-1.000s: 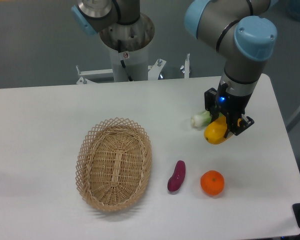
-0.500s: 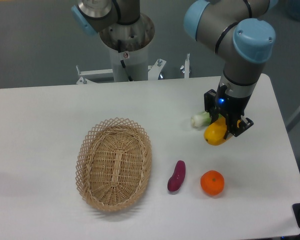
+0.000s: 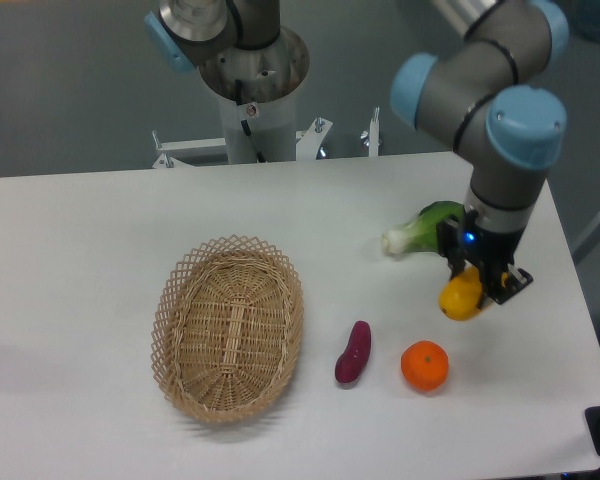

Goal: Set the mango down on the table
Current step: 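Lower the held yellow mango onto the table beside the orange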

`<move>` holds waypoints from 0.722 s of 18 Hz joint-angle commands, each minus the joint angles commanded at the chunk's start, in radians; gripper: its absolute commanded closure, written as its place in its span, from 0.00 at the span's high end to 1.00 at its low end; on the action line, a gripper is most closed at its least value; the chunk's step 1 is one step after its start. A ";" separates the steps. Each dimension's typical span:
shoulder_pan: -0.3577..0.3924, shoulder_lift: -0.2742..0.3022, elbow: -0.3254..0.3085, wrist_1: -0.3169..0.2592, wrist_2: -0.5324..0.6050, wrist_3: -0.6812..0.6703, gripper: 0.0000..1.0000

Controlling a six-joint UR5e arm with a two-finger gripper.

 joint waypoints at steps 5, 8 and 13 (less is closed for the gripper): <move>0.008 -0.038 -0.034 0.068 0.009 0.000 0.44; 0.009 -0.052 -0.049 0.068 0.009 0.000 0.44; 0.011 -0.052 -0.078 0.066 0.011 -0.003 0.44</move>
